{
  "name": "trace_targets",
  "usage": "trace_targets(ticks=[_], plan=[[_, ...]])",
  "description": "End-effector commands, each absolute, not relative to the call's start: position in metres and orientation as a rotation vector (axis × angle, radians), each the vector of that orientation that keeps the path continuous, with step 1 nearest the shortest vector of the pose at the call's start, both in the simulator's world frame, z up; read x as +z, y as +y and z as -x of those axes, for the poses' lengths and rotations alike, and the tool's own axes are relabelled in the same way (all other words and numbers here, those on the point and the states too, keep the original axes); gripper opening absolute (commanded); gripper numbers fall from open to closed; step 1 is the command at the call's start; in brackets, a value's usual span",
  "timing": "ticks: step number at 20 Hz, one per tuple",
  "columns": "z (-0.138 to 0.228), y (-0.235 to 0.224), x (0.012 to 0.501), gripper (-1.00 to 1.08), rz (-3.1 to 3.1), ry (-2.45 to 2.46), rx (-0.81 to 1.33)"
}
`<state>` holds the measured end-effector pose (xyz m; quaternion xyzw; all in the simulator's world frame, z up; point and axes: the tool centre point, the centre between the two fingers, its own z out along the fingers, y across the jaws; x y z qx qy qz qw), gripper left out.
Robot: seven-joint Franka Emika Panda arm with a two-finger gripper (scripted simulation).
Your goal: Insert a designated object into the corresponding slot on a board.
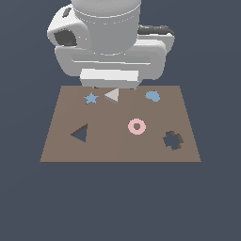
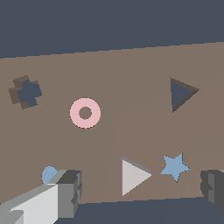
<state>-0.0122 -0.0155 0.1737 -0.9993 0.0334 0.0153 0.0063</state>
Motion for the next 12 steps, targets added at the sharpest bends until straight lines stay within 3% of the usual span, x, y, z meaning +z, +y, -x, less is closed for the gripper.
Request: trace_targets(ticks=[1, 12], plan=[[0.012, -0.016, 0.174, 1.00, 3.127, 0.104, 0.048], [0.019, -0.019, 0.162, 1.00, 3.120, 0.249, 0.043]])
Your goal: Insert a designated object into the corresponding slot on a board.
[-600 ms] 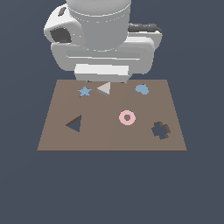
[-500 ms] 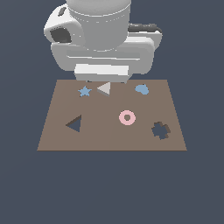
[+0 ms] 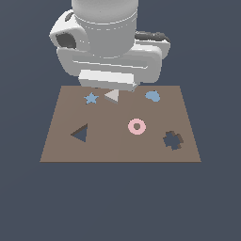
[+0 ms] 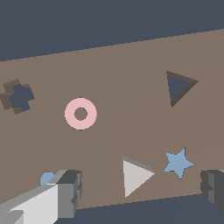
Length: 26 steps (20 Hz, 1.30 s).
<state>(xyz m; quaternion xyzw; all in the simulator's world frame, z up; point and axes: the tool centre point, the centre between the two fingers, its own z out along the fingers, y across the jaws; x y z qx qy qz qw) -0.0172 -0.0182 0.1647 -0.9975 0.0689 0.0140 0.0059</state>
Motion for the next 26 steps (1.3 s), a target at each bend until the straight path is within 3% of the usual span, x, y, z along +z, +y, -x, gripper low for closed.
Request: trace_targets(ticks=[1, 26], plan=[[0.020, -0.020, 0.159, 1.00, 3.118, 0.276, 0.043], [0.074, -0.024, 0.067, 1.00, 2.846, 1.330, 0.005]])
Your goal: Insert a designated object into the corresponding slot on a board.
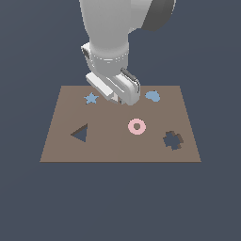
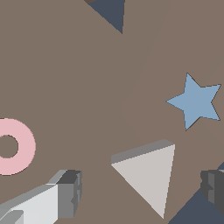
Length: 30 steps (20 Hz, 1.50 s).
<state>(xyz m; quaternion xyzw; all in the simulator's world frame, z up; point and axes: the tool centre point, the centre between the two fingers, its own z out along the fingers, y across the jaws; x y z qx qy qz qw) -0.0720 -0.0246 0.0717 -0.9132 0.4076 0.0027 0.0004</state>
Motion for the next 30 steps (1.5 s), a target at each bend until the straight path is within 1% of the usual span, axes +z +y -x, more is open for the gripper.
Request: trace_targets(ticks=[1, 10, 16, 25, 26, 30], plan=[[0.076, -0.024, 0.065, 1.00, 2.834, 1.356, 0.004], [0.082, -0.020, 0.051, 1.00, 2.763, 1.497, 0.000], [0.083, -0.020, 0.049, 1.00, 2.762, 1.499, 0.000], [0.083, -0.019, 0.030, 1.00, 2.757, 1.505, 0.000], [0.083, -0.019, 0.030, -1.00, 2.757, 1.505, 0.000], [0.083, -0.019, 0.030, -1.00, 2.757, 1.505, 0.000]])
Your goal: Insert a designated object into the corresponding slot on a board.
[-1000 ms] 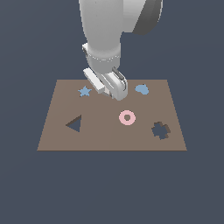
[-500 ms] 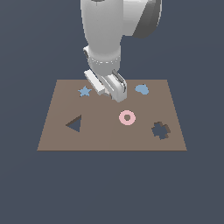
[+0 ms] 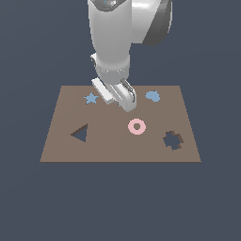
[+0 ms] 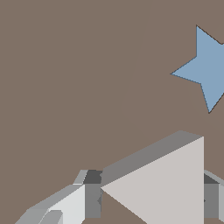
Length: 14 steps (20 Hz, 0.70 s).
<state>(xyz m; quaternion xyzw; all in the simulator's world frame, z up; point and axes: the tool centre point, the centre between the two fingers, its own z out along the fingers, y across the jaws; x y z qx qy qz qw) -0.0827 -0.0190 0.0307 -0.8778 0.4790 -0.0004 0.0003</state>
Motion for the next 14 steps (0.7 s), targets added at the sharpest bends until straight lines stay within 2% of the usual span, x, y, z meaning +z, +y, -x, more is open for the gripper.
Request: trace_targets(ticks=[1, 14], plan=[[0.0831, -0.0192, 0.0299, -1.00, 2.757, 1.505, 0.000], [0.0812, -0.0207, 0.0335, -1.00, 2.758, 1.504, 0.000]])
